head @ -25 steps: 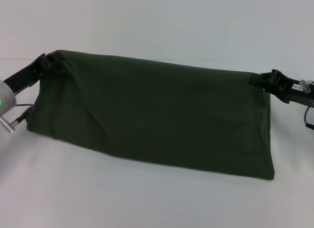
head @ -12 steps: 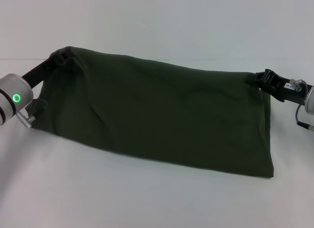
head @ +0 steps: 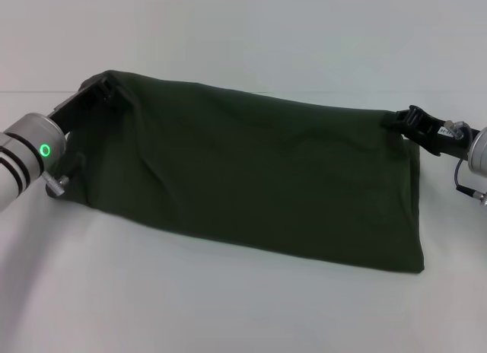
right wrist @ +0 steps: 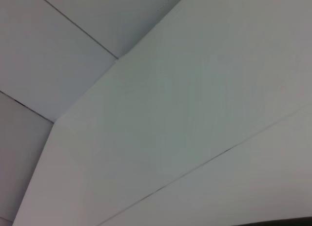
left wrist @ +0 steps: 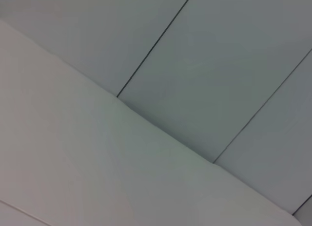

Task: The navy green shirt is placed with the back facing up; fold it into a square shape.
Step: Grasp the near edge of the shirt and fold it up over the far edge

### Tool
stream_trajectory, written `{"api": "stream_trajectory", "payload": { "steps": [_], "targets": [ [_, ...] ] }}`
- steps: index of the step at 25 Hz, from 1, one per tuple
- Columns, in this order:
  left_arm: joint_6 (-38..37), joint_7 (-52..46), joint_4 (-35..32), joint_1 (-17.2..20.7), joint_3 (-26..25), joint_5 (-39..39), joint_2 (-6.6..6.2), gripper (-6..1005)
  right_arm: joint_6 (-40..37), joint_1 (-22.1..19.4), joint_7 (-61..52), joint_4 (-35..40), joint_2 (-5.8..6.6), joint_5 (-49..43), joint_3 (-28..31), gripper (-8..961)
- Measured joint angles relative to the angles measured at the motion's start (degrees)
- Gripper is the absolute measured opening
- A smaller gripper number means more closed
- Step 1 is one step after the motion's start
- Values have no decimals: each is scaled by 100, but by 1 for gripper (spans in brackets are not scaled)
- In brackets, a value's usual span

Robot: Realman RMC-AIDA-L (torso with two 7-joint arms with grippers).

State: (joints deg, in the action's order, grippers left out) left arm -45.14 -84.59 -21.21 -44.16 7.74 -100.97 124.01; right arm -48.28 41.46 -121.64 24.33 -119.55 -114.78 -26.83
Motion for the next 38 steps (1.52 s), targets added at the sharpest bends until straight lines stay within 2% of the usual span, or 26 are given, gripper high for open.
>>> {"api": "stream_trajectory", "payload": {
  "steps": [10, 17, 20, 30, 36, 38],
  "targets": [
    [90, 1057, 374, -85, -55, 531, 5, 74, 352, 127, 119, -153, -30, 7, -21, 40],
    [111, 2347, 761, -59, -63, 1595, 17, 96, 461, 221, 757, -276, -63, 357, -50, 40],
    [112, 2734, 896, -54, -62, 1911, 17, 106, 433, 224, 1119, -382, -52, 635, -50, 224],
    [164, 2836, 943, -69, -53, 1962, 16, 552, 337, 167, 1257, -443, -44, 705, -13, 456],
    [283, 3113, 934, -83, -60, 2004, 18, 779, 157, 55, 1257, -444, -33, 824, -40, 707],
    [391, 3181, 925, -94, -53, 2007, 13, 780, 126, 30, 1257, -444, -33, 826, -41, 791]
  ]
}}
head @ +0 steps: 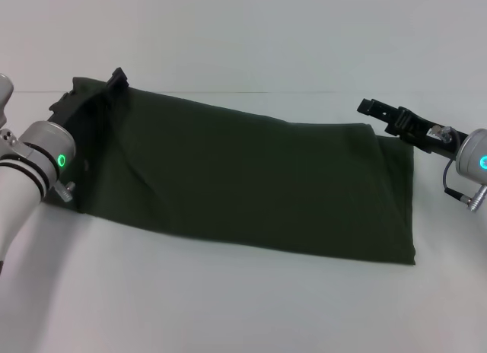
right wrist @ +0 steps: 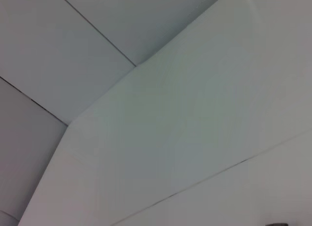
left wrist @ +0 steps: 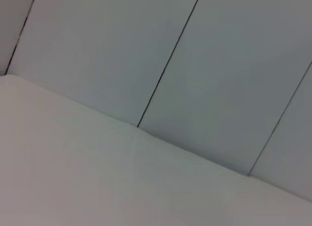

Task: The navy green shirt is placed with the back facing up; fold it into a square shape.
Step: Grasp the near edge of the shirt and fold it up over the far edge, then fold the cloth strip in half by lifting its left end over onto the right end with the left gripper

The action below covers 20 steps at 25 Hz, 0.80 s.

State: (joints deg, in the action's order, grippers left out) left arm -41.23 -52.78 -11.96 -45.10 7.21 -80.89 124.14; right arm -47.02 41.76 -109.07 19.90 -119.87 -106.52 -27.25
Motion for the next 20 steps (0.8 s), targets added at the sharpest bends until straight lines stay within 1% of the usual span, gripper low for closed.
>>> {"api": "stream_trajectory", "payload": {
  "steps": [3, 8, 11, 13, 16, 18, 20],
  "targets": [
    [216, 23, -115, -6, 31, 0, -26, 782, -31, -42, 0, 0, 3, 0, 0, 917],
    [494, 32, -288, -12, 34, -8, -53, 785, -49, -90, 0, 4, 8, 0, 0, 912],
    [693, 34, -313, -1, 143, -40, -80, 777, -55, -103, 1, 7, 8, 0, 0, 910],
    [782, 34, -328, 77, 299, -25, -81, 777, -55, -115, 5, 10, 8, 0, 0, 908],
    [775, -20, -333, 199, 308, 1, -83, 778, -60, -127, 10, 19, 9, -9, 0, 905],
    [738, -250, -383, 296, 288, 8, -84, 778, -140, -163, 14, 40, 19, -23, -1, 903],
    [600, -783, -478, 454, 355, -10, -96, 778, -362, -234, 28, 89, 38, -33, -5, 901]
  ]
}}
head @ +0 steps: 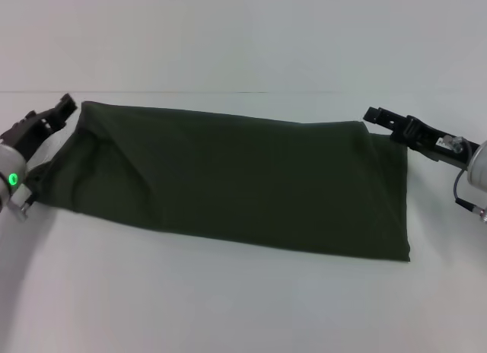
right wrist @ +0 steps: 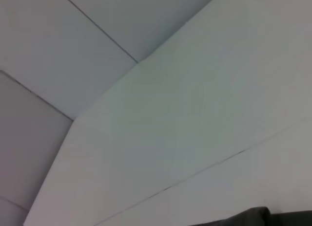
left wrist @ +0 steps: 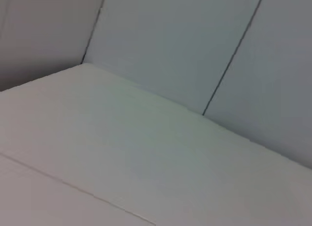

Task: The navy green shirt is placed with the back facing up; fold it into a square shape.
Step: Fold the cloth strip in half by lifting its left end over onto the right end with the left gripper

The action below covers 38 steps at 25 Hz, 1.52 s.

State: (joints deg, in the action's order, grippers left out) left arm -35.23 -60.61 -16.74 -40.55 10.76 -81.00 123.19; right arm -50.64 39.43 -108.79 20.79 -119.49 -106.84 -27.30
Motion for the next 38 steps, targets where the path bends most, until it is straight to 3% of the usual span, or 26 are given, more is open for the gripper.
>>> {"api": "stream_trajectory", "payload": {
  "steps": [3, 5, 9, 12, 14, 18, 22, 38],
  "targets": [
    [-347, -1117, -59, 299, 522, -35, -135, 777, -674, -168, 186, 85, 76, -16, -3, 899],
    [-665, -2093, -70, 537, 1299, -37, -355, 777, -1108, -294, 288, 126, 135, -21, -5, 897],
    [-1472, -3843, -142, 881, 3067, -149, -975, 777, -1636, -524, 305, 192, 238, -24, -49, 894],
    [-1995, -4984, -631, 1007, 3443, -939, -1244, 777, -1793, -650, 312, 200, 291, -31, -251, 894],
    [-2230, -5938, -1168, 1027, 3382, -2037, -1330, 777, -1836, -696, 313, 206, 307, -32, -392, 895],
    [-2488, -7134, -1786, 949, 3045, -3752, -1415, 777, -1838, -738, 346, 209, 310, -32, -613, 895],
    [-2508, -7469, -1787, 848, 2916, -4358, -1466, 777, -1835, -766, 362, 209, 312, -32, -666, 895],
    [-2185, -7423, -1572, 854, 2953, -4521, -1411, 778, -1808, -770, 368, 206, 330, -29, -689, 895]
  ]
}}
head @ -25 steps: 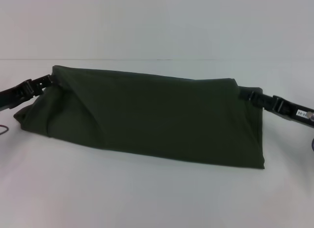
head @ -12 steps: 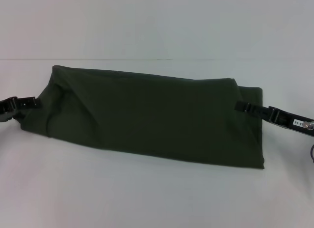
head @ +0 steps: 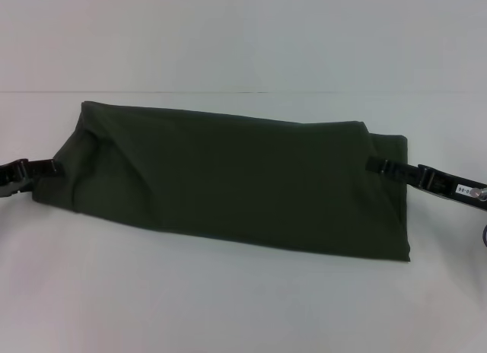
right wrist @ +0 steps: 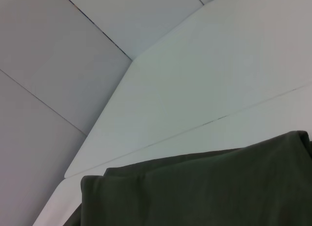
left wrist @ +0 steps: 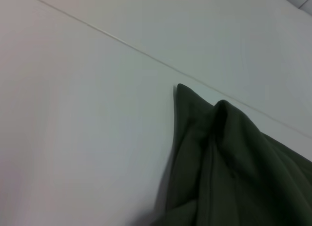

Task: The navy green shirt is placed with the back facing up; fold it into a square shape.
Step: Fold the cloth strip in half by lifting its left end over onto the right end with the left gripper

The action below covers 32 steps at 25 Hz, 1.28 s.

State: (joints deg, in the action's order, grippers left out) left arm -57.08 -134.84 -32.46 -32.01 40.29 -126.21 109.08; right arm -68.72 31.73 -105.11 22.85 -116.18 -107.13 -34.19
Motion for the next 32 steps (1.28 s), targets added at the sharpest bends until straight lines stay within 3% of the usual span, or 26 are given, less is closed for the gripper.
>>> {"api": "stream_trajectory", "payload": {
  "steps": [32],
  "targets": [
    [309, 56, 11, -87, 315, -150, 165, 771, 7, 26, 0, -2, -9, -1, -7, 895]
  ]
}}
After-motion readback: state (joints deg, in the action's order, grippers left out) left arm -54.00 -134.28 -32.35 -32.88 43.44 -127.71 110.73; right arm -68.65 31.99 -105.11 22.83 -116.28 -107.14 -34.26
